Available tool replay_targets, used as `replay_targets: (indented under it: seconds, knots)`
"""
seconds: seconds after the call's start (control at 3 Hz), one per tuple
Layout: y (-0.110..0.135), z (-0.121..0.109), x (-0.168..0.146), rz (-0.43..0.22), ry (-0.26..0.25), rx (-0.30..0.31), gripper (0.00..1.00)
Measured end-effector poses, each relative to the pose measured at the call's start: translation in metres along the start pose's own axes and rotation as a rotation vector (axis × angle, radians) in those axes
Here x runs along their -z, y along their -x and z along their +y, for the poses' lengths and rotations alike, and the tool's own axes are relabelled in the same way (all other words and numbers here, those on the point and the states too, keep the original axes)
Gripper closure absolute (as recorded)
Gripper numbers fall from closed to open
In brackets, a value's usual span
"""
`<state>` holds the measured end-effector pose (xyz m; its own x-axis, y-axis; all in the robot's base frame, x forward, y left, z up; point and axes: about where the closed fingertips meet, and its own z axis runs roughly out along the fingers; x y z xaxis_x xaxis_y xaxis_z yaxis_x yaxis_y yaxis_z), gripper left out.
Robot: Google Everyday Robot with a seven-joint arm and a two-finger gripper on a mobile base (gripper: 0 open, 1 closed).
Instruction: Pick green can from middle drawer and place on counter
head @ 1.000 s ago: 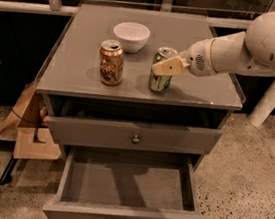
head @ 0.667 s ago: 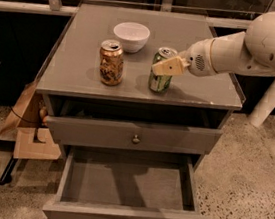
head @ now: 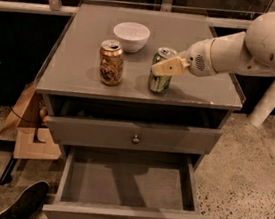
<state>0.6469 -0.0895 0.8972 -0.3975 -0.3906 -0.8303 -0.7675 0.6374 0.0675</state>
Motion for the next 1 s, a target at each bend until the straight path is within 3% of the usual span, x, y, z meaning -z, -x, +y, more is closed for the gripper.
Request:
replay_targets:
  seconds: [0.33,0.67,1.0]
  knots:
    - [0.0000,0.0000,0.0000,0.000,0.000,0.000,0.12]
    - [0.0000,0.0000,0.0000,0.000,0.000,0.000,0.00]
    - [0.0000,0.0001,-0.0001,0.000,0.000,0.000,0.00]
